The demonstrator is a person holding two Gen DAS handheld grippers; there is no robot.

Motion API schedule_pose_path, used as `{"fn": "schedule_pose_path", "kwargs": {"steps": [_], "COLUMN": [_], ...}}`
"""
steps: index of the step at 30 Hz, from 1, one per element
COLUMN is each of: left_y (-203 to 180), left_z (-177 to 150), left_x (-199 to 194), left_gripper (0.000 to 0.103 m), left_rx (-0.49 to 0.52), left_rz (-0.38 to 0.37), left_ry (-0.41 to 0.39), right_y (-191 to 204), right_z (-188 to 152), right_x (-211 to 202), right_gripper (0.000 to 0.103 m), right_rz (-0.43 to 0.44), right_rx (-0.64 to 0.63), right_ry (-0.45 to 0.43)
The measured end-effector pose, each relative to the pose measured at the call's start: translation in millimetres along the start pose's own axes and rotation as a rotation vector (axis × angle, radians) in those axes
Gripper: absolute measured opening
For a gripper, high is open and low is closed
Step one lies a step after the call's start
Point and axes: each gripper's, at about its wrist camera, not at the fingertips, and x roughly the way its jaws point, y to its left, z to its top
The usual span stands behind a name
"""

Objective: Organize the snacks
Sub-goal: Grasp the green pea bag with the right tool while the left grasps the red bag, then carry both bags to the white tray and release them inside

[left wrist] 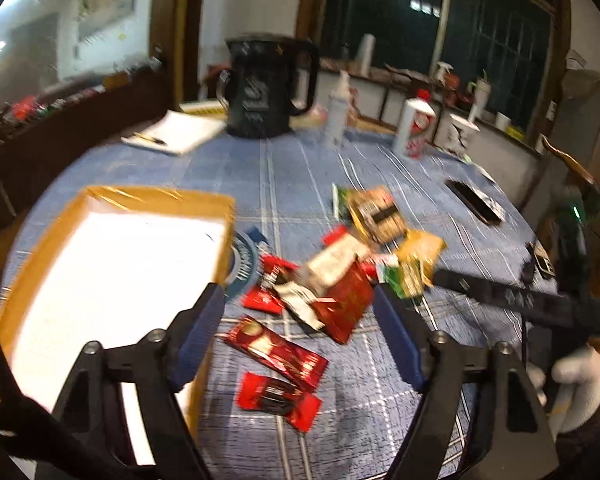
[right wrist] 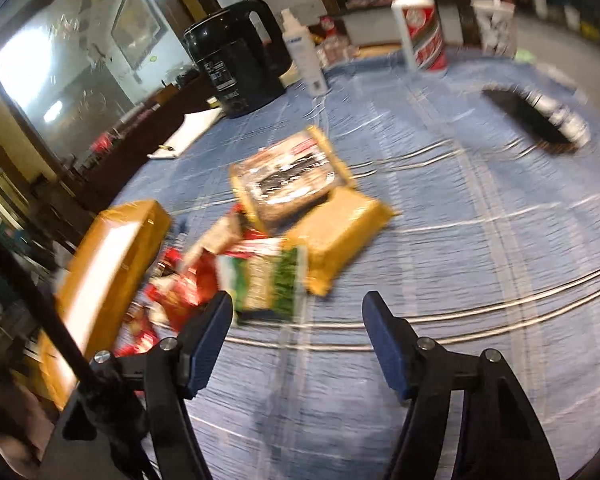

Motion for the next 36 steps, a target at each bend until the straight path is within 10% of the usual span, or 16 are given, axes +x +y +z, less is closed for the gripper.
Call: {"fn": "schedule_pose_path", "kwargs": {"steps": [9,12,23,31,36], "left_y": [-23.6,-27.2,-54.3,-59.2,-41.9], "left_z": [-7.5,-8.2,-4.8,-4.1,-1.6], "left_x": [35.0,38.8,89.4,93.7,88.7], "left_gripper": [0.075,0.075,0.075,0.028,0.028], "left_rx": [0.140,0.156,0.277,0.350,0.256], "left_rz": [0.014,-0.003,0.017,0.096,0.050], "left_ry": [0.085,0.102,0.214,0.195,0.192], "right_y": [27.7,34.1,3.5,-9.7,-9.4], "right_z": [13.9,10.3,-7.8,-16.0,-20.7], "right_x": [41.0,46.2,20.8,10.6,10.1], "right_gripper": [0.067,0.042,0.025,0.023,0.022], "right_rz": [-0.087,-0.123,0.007,0.079,0.120], "right_rx": [-0.003,-0.063,-0.006,0.042,0.060], "right_ry": [0.035,0.068,0.109,0.108,0.099]}}
